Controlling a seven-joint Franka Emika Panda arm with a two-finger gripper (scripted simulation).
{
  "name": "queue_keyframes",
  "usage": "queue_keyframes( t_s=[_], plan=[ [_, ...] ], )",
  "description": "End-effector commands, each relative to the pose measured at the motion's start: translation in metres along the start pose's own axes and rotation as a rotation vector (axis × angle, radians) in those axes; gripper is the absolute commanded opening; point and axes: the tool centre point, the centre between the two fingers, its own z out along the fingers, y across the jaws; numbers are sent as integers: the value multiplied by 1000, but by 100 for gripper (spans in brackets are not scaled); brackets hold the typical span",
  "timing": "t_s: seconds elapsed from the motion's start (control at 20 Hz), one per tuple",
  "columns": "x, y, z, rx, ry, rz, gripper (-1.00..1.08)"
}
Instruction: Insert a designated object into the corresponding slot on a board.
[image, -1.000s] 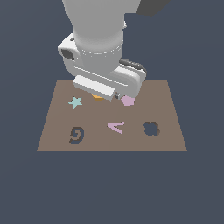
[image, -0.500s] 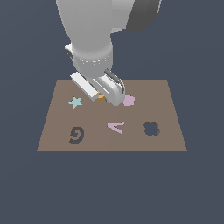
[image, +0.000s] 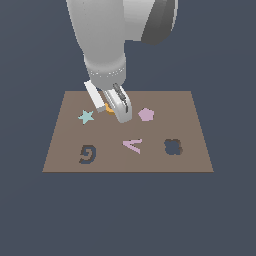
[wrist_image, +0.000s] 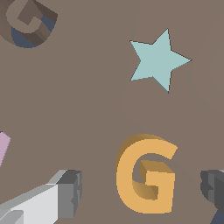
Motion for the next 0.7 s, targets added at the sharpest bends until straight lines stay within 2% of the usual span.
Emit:
queue_keyframes(
  t_s=[0.0,0.3,0.65],
  plan=[
    [-1,3,4,1,1,44,100],
    [-3,6,9,3,2,95,100],
    [-3,6,14,2,1,95,100]
  ],
)
